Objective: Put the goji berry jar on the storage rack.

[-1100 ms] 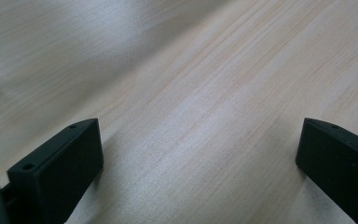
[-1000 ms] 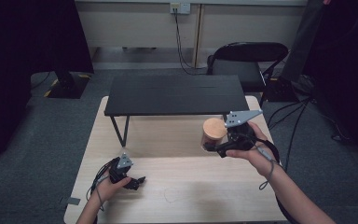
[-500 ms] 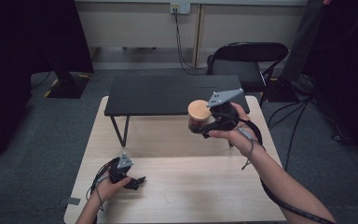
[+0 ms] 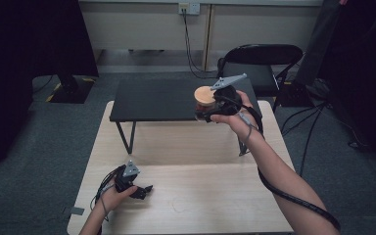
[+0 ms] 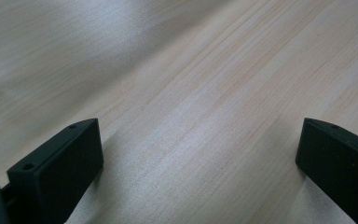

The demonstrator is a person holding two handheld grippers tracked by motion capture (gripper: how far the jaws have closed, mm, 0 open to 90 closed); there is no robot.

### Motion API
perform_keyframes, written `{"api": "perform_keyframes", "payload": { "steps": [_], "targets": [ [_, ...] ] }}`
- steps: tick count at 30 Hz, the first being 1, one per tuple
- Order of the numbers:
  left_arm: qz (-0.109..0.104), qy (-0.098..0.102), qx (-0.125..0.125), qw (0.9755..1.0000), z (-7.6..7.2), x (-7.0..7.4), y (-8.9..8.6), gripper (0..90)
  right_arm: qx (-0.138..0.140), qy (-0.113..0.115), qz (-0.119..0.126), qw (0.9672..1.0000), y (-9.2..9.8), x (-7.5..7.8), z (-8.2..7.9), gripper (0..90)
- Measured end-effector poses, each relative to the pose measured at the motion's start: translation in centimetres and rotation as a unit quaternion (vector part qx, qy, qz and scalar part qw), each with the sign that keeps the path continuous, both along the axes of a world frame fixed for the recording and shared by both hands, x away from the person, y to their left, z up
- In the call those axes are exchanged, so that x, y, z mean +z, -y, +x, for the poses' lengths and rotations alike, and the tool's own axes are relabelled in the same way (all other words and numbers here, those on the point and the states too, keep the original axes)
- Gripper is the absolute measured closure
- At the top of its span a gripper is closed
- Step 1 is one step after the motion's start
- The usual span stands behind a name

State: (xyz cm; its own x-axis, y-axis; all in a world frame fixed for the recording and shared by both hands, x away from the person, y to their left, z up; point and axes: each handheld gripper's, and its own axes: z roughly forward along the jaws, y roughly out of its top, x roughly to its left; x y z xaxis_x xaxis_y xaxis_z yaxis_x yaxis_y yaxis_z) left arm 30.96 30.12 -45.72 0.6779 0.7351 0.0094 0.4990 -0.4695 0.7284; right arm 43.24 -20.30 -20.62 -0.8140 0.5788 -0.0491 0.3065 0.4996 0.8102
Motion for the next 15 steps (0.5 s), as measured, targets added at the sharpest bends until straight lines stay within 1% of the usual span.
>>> {"api": "perform_keyframes", "payload": {
  "steps": [2,5,7,8,9,11,15],
  "targets": [
    [-0.003,0.000,0.002,1.0000,0.0,-0.1,0.0,0.0,-0.006,0.002,-0.002,1.0000,-0.3,-0.1,0.3,25.7],
    [0.000,0.000,0.001,1.0000,0.0,0.0,0.0,0.0,-0.011,-0.004,0.001,0.9999,-0.5,-0.2,0.8,25.7],
    [-0.003,0.000,0.002,1.0000,0.0,-0.1,0.0,0.0,-0.017,-0.006,-0.002,0.9998,-0.8,-0.3,1.2,25.7],
    [0.000,0.000,0.000,1.0000,0.0,0.0,0.0,0.0,-0.019,-0.006,-0.003,0.9998,-1.0,-0.3,1.4,25.7],
    [-0.003,0.000,0.002,1.0000,0.0,-0.1,0.0,0.0,-0.021,-0.008,-0.002,0.9997,-1.1,-0.4,1.6,25.7],
    [-0.003,0.000,0.002,1.0000,0.0,-0.1,0.0,0.0,-0.024,-0.009,0.001,0.9997,-1.3,-0.6,2.0,25.7],
    [0.001,-0.001,0.000,1.0000,0.0,0.0,0.0,0.0,-0.030,-0.012,-0.007,0.9994,-2.0,-0.7,2.6,25.7]
  ]
}}
